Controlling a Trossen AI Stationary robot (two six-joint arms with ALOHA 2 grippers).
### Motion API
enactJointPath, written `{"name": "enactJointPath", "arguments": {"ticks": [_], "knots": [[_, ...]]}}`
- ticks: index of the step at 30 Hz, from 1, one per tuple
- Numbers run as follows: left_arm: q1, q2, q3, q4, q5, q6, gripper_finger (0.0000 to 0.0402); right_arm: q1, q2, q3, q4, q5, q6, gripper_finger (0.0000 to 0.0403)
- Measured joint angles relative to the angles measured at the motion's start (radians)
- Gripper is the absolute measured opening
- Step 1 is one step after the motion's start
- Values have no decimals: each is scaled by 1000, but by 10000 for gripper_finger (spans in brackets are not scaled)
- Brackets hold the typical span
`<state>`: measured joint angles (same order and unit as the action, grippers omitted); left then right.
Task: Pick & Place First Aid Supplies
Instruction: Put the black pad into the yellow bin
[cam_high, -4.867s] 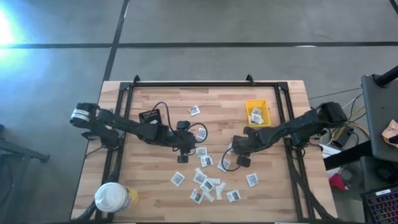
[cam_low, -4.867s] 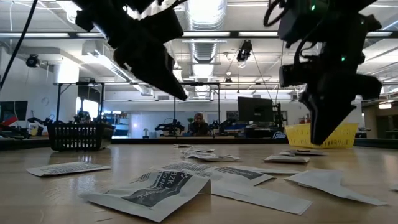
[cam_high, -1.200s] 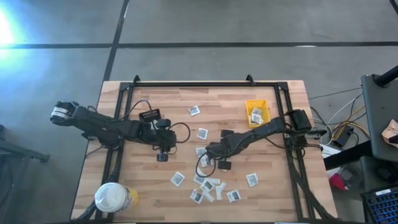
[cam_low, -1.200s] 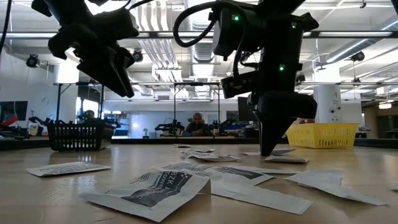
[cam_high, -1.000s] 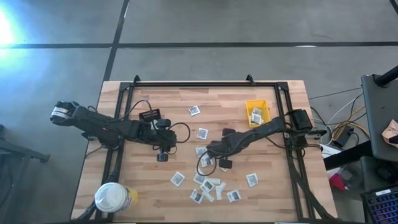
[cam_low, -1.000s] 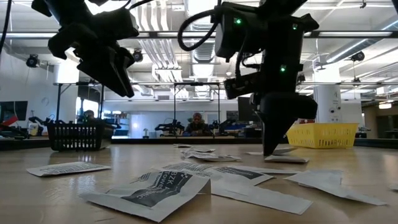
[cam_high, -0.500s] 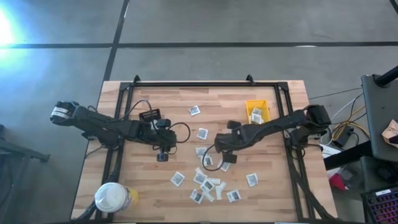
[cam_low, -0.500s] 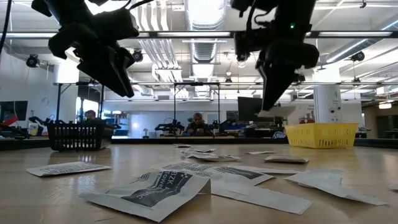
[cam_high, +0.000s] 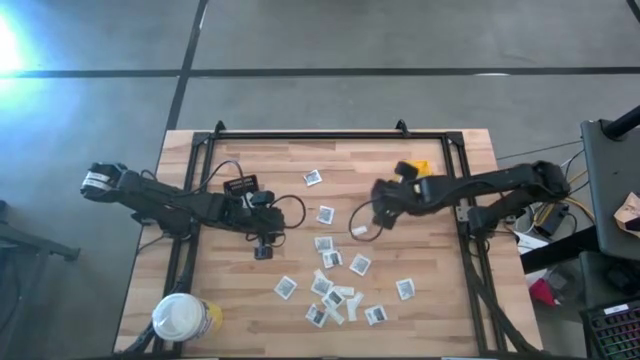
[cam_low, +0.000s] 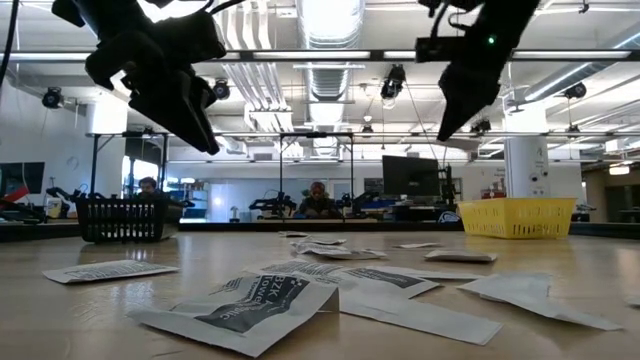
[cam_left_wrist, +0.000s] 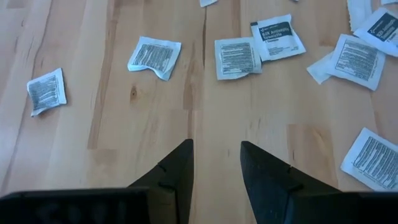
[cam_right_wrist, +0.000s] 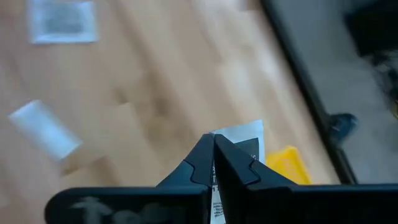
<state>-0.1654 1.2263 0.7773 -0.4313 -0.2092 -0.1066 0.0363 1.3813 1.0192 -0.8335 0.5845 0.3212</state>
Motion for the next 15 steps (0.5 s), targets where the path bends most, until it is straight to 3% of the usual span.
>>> {"name": "enactJointPath", "arguments": {"ticks": [10,15], "knots": [[0,0,0,79,-131,7,126,-190,-164,-171,147,48,37,8],[2,0,0,83,-181,8,126,-299,-189,-204,143,-5,75,8]]}}
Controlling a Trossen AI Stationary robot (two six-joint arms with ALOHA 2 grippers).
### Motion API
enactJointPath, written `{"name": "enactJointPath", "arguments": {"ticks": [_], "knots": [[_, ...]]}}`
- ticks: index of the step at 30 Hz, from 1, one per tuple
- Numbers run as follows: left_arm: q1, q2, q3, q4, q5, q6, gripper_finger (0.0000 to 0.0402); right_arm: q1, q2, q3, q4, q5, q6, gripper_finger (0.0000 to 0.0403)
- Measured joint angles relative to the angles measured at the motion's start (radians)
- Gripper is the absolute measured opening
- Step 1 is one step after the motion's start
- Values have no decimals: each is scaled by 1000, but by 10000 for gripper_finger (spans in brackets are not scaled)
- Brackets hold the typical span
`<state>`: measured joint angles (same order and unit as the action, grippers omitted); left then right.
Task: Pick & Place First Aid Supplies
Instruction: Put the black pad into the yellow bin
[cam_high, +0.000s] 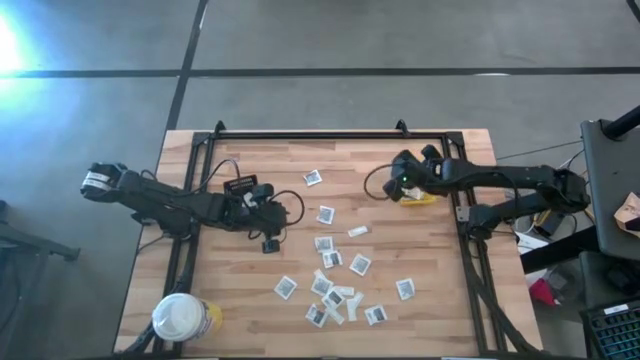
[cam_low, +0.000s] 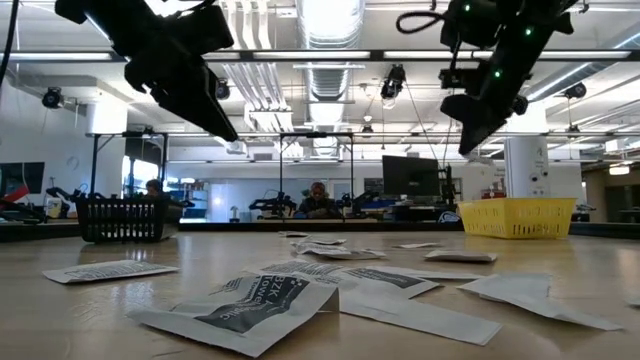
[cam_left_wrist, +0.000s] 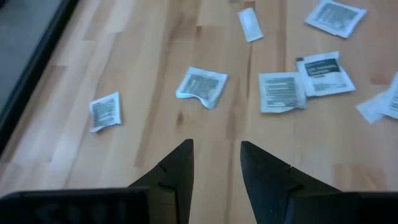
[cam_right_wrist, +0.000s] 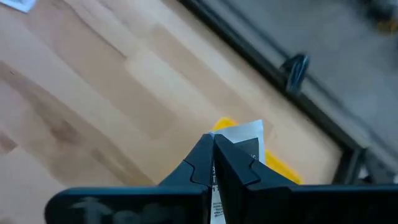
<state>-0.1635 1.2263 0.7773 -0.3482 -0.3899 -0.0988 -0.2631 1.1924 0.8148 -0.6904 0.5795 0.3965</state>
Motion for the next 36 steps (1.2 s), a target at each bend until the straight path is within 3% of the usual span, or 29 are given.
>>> {"name": "enactJointPath", "arguments": {"ticks": [5,13,27,36], "knots": [[5,0,0,0,-39,0,126,-104,6,-23,-1,-149,12,8],[6,0,0,0,-56,1,126,-185,20,-75,-9,-262,13,8],[6,0,0,4,-53,47,126,-185,20,-142,-8,-304,1,13],[6,0,0,12,-54,62,164,-185,20,-128,-9,-296,-12,80]]}}
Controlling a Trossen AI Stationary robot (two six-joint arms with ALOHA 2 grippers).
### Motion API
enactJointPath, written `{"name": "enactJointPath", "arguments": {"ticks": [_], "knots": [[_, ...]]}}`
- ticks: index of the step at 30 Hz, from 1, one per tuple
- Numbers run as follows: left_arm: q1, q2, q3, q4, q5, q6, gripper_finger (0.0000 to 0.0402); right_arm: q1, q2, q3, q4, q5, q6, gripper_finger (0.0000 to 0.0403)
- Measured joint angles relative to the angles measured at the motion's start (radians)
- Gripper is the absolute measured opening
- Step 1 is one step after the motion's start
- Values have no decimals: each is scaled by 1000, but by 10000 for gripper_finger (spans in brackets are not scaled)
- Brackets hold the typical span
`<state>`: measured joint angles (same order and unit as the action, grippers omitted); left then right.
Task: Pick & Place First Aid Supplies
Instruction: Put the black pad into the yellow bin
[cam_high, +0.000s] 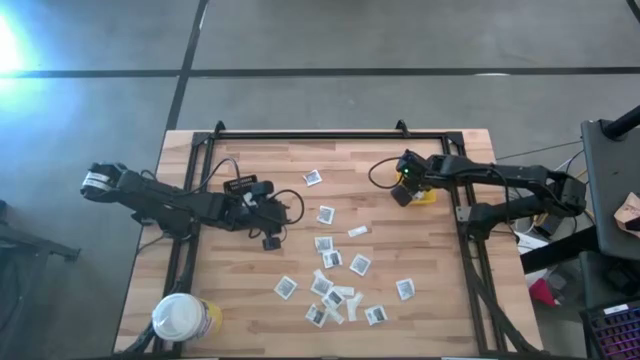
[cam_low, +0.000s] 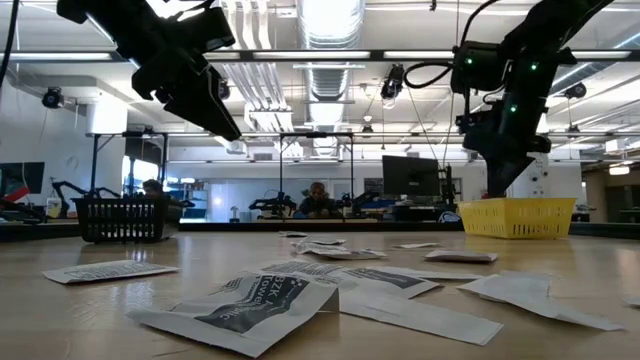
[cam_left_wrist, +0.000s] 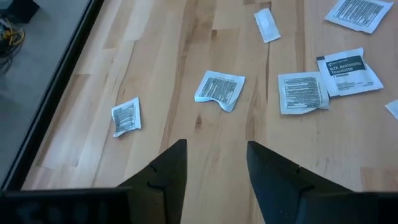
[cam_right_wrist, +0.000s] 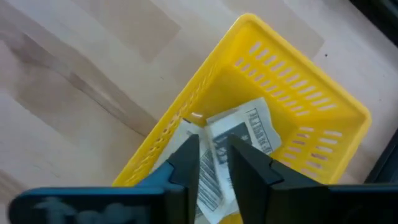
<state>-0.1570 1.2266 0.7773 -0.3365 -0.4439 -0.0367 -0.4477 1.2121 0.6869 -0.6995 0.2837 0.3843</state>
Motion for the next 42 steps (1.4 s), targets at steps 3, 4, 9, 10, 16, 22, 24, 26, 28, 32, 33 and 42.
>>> {"name": "enactJointPath", "arguments": {"ticks": [3,4,9,10,16,22,24,26,28,32,33,42], "knots": [[7,0,0,29,-6,10,178,0,0,25,-8,0,0,102],[11,0,0,40,-15,9,181,0,0,36,-17,-3,0,108],[70,0,0,78,-29,-58,183,4,-4,99,-71,-31,2,125],[89,0,0,82,-26,-83,183,6,-7,108,-80,-31,5,127],[252,0,0,113,115,-202,183,48,-34,134,-83,-33,8,127],[415,0,43,144,290,-207,182,116,-66,143,-82,-34,21,113],[453,0,64,144,304,-203,182,141,-75,143,-82,-34,45,109],[488,5,87,143,319,-198,182,165,-84,143,-80,-34,66,104],[518,17,111,135,340,-179,182,191,-88,143,-74,-33,79,100],[556,69,154,130,375,-161,181,243,-91,143,-52,-33,103,92],[561,87,166,125,381,-154,181,254,-91,143,-42,-31,110,90],[610,299,356,-114,379,-80,181,309,-91,143,14,-31,114,78]]}}
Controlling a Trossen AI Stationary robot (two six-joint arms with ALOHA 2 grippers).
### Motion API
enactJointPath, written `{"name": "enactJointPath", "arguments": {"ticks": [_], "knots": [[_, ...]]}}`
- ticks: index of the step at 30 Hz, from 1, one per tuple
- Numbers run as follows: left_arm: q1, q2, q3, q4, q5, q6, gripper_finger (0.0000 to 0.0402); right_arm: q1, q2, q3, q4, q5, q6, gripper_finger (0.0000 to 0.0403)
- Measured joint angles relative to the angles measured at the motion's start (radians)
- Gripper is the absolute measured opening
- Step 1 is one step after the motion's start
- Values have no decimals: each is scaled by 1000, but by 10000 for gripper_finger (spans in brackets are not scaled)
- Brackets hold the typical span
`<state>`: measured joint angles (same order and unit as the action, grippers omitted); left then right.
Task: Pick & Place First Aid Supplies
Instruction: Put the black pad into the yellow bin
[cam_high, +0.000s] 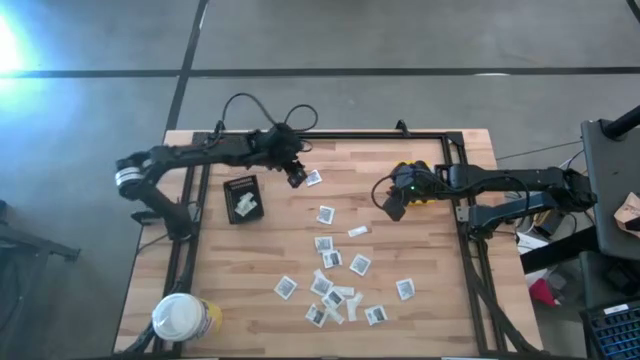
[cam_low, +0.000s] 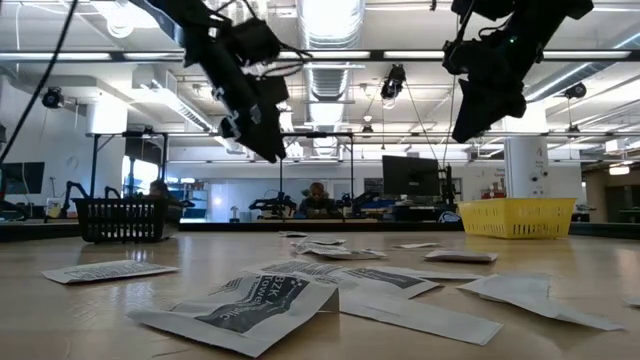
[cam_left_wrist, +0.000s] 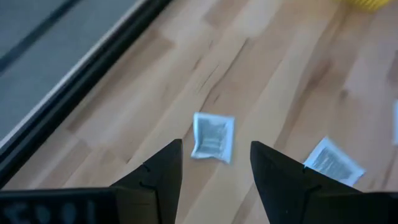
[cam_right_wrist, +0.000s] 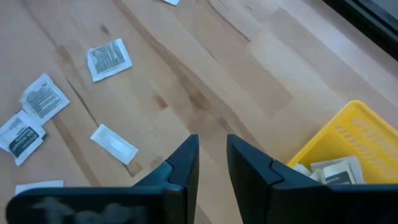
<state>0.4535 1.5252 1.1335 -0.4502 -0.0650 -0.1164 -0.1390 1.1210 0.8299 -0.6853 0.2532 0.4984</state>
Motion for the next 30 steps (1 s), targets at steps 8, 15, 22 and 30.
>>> {"name": "enactJointPath", "arguments": {"ticks": [8,15,22,30], "knots": [[34,178,189,-250,2,44,181,5,0,0,12,0,2,68],[37,254,212,-258,96,158,181,7,0,-1,13,0,26,76],[38,308,203,-175,112,213,181,28,0,-1,32,0,26,81],[43,370,203,-121,117,201,181,60,0,-1,49,4,23,66]]}}
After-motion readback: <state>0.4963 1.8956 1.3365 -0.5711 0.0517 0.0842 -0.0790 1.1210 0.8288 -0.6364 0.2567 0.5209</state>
